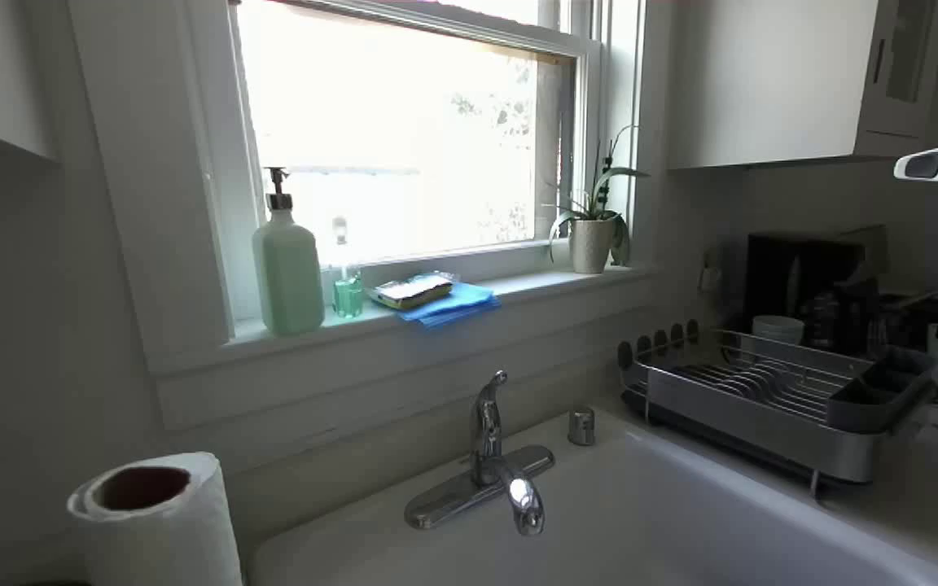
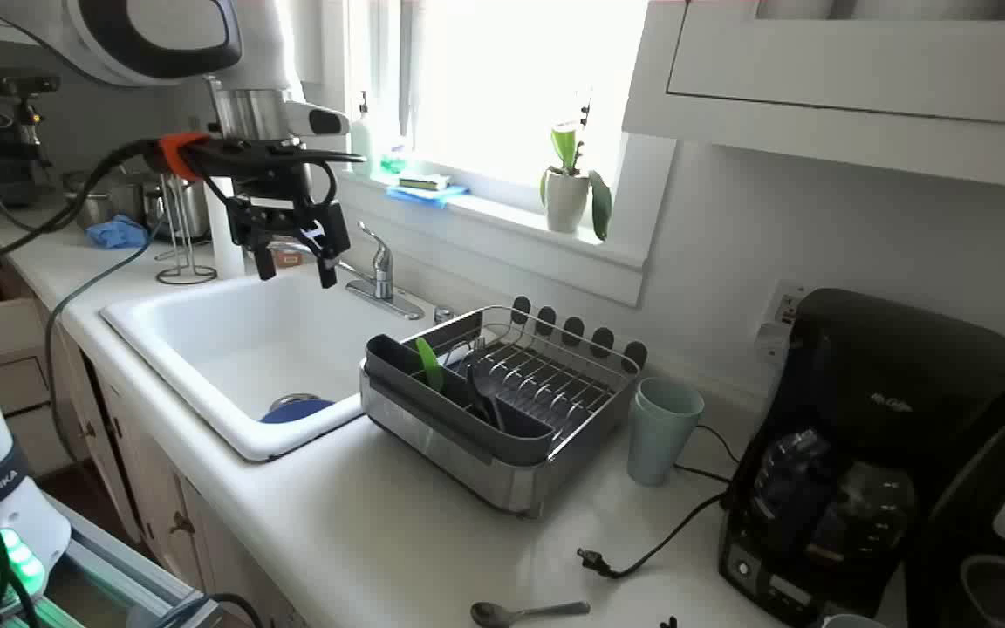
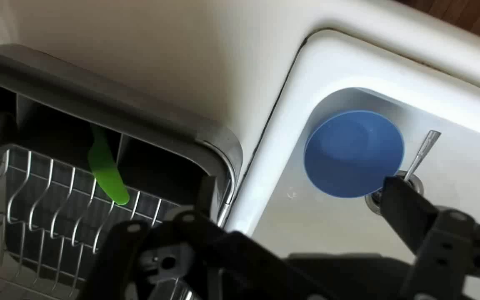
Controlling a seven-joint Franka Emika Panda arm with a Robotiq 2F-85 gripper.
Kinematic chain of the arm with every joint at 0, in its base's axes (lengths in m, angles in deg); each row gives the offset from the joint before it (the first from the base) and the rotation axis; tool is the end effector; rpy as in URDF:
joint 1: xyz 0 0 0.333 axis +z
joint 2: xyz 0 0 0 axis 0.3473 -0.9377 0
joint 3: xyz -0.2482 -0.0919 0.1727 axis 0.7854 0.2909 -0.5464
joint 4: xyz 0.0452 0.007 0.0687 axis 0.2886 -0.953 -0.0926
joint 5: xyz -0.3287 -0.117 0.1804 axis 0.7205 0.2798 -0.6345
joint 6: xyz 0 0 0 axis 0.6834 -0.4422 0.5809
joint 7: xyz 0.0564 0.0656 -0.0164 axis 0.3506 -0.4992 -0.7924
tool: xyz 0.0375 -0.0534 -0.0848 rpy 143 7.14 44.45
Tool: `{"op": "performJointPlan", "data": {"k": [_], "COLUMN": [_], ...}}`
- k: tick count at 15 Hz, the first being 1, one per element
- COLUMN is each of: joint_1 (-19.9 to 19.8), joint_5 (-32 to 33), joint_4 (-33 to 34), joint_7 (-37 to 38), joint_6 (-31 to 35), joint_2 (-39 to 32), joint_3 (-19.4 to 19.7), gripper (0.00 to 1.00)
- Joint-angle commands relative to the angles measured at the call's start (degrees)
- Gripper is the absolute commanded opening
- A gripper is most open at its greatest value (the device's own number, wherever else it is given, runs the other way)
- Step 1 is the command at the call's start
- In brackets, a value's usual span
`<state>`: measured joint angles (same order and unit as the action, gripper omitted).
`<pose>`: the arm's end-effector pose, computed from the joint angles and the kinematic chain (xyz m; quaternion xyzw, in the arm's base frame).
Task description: Pick up the blue bowl from the sink and put it in the silver dish rack
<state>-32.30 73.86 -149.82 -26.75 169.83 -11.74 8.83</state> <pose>0.2851 -0.1622 0.4497 0.9961 0.0439 0.0332 0.0685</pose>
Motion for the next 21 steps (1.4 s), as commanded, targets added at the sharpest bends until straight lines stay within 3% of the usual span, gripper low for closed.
{"op": "performJointPlan", "data": {"k": [1,6,11,15,21], "joint_1": [0.2,0.2,6.6,8.6,8.0], "joint_5": [0.0,0.0,-12.6,-21.0,-26.8], "joint_4": [0.1,0.1,-0.9,0.0,3.8], "joint_7": [0.1,0.1,10.9,23.7,39.4], "joint_6": [-0.2,-0.2,1.9,9.5,25.9], "joint_2": [0.0,0.0,-8.2,-18.9,-37.7], "joint_3": [0.1,0.1,-3.6,-8.2,-12.6], "gripper": [1.0,1.0,1.0,1.0,1.0]}}
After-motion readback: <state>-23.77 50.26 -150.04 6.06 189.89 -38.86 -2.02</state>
